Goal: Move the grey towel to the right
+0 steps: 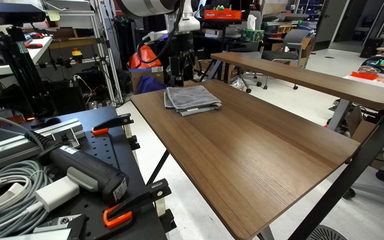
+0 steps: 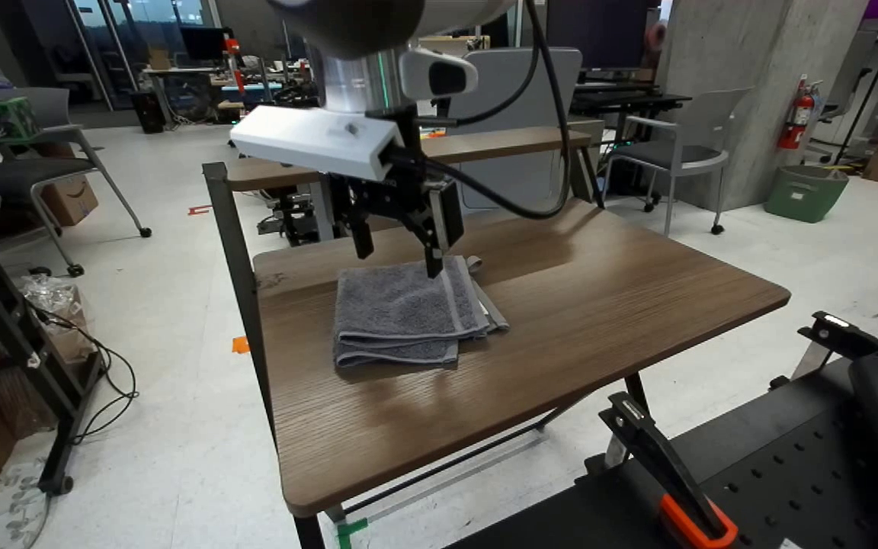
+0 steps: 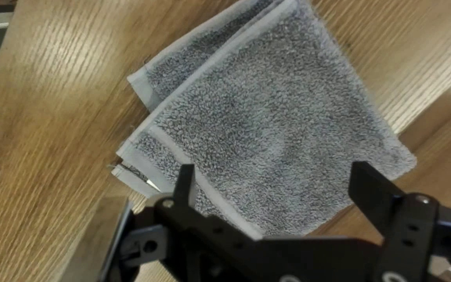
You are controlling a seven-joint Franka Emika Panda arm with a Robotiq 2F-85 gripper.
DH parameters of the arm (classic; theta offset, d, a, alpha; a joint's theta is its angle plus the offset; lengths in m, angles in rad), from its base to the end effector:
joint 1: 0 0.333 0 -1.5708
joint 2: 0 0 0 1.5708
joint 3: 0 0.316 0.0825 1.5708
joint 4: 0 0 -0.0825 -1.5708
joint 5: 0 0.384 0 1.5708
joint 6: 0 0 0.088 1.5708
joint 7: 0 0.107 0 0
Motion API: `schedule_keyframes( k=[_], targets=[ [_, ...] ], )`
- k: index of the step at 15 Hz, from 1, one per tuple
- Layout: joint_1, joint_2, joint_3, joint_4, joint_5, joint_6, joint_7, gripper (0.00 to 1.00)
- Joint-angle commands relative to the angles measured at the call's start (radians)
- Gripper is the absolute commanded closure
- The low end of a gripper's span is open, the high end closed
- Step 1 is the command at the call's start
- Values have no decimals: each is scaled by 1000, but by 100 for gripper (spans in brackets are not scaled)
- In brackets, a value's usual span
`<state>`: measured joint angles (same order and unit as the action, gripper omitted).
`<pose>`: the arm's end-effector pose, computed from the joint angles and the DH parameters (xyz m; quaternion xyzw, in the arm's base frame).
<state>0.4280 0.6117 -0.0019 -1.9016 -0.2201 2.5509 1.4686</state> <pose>0.5753 0.2644 0.1783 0.9067 -0.4166 0.0624 0.0219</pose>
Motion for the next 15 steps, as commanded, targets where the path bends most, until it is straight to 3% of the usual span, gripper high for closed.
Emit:
schedule_keyframes(
  k=[1, 9, 15],
  targets=[
    [38, 101, -47, 99, -15, -20, 43, 0],
    [7, 218, -75, 188, 28, -42, 19, 0],
    [-79, 233, -105, 196, 70, -59, 7, 0]
  ],
)
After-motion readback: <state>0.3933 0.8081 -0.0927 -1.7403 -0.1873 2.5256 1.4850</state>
